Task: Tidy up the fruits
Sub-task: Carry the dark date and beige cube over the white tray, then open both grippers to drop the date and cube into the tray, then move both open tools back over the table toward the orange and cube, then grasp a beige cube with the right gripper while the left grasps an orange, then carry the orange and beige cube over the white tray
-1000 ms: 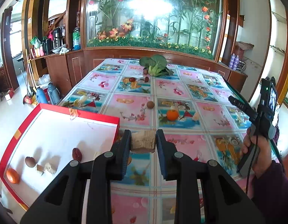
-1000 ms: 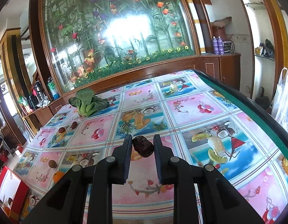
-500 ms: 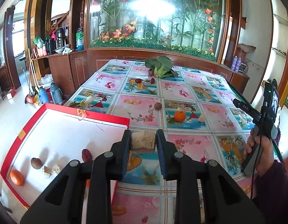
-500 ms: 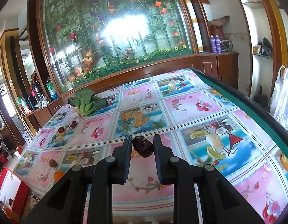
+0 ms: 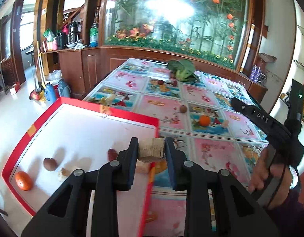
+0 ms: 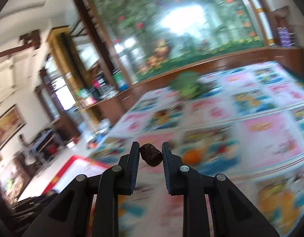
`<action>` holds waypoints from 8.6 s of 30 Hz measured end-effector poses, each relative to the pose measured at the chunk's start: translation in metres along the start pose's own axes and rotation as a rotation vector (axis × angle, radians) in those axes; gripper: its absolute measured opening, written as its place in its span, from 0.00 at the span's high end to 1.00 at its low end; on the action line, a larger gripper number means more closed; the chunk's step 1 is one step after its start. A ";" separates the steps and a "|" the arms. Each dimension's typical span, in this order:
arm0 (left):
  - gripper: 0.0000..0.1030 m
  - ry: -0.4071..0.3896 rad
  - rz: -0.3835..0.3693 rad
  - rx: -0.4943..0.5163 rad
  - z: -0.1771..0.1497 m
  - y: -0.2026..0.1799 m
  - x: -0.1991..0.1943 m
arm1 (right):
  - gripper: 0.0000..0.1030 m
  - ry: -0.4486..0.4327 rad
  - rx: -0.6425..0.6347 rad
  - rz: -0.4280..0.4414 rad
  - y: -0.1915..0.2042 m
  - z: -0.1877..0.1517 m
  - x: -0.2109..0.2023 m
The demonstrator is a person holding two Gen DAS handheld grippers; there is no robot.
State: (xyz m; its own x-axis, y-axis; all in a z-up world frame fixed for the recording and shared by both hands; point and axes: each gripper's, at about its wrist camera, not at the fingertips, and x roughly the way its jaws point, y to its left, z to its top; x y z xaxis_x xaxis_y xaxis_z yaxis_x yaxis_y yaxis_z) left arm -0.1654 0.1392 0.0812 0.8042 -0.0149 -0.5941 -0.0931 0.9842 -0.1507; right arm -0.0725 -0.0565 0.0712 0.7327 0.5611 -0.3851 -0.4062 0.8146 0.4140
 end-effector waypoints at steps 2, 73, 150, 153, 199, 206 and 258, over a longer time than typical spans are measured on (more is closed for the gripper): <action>0.72 0.003 0.007 -0.018 -0.002 0.009 0.000 | 0.79 0.033 -0.021 0.054 0.022 -0.008 0.006; 0.21 0.036 0.344 -0.072 -0.018 0.086 0.011 | 0.55 0.207 -0.121 0.158 0.080 -0.060 0.030; 0.32 0.282 0.057 0.258 0.040 -0.164 0.215 | 0.86 0.284 0.345 -0.367 -0.178 0.032 0.022; 0.34 0.291 0.047 0.250 0.039 -0.162 0.215 | 0.86 0.284 0.340 -0.369 -0.177 0.032 0.022; 0.67 0.145 0.020 0.185 0.030 -0.141 0.118 | 0.86 0.189 0.264 -0.358 -0.161 0.035 0.015; 0.67 0.096 0.022 0.141 0.033 -0.116 0.084 | 0.86 0.132 0.220 -0.370 -0.155 0.036 0.011; 0.67 -0.090 0.226 -0.058 0.026 0.032 -0.014 | 0.86 -0.131 -0.028 -0.343 -0.076 0.025 -0.021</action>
State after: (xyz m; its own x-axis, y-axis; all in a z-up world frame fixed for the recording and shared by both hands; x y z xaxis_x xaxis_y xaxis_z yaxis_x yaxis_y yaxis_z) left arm -0.1648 0.1755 0.1053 0.8081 0.2225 -0.5454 -0.3079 0.9489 -0.0691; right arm -0.0436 -0.1334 0.0681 0.8916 0.2330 -0.3883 -0.1386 0.9567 0.2559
